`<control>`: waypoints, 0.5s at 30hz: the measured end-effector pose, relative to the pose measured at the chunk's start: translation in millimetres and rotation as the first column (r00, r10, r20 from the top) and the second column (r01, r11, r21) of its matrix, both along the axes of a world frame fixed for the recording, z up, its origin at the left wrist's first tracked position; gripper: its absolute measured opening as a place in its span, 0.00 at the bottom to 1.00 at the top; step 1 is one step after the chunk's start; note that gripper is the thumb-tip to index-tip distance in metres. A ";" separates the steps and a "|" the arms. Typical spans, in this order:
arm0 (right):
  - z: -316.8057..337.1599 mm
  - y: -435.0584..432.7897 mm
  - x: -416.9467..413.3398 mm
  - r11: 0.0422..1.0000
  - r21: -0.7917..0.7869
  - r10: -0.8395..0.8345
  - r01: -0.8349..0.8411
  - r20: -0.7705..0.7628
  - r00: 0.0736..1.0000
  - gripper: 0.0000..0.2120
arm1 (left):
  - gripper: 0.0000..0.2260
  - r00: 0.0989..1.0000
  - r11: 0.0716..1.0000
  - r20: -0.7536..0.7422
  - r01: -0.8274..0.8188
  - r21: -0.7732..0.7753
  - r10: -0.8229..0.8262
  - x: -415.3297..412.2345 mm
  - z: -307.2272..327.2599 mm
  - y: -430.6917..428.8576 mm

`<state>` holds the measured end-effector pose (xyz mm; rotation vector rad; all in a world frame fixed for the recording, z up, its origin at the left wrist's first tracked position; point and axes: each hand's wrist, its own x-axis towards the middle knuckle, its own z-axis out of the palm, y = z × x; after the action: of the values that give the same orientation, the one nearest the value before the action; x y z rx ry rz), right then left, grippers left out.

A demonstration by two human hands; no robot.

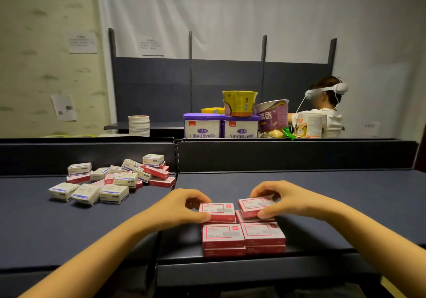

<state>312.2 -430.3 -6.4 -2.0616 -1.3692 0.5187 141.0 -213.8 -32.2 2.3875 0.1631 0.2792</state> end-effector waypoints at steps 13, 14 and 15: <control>3.6 17.5 4.8 0.999 0.047 0.019 -0.020 0.024 1.000 0.16 | 0.21 0.988 0.994 0.114 -0.107 -0.003 0.106 -16.8 0.7 7.6; 8.7 21.4 3.1 0.997 0.070 0.029 -0.029 0.010 1.000 0.18 | 0.22 0.984 0.993 0.133 -0.122 -0.006 0.122 -22.4 2.6 12.8; 13.0 25.8 1.4 0.995 0.093 0.040 -0.039 -0.008 0.999 0.20 | 0.22 0.980 0.991 0.148 -0.137 -0.006 0.136 -29.1 4.5 19.0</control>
<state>313.6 -404.4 6.7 -1.9584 -1.4039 0.4725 111.9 -194.8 -27.7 2.3526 0.2577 0.5199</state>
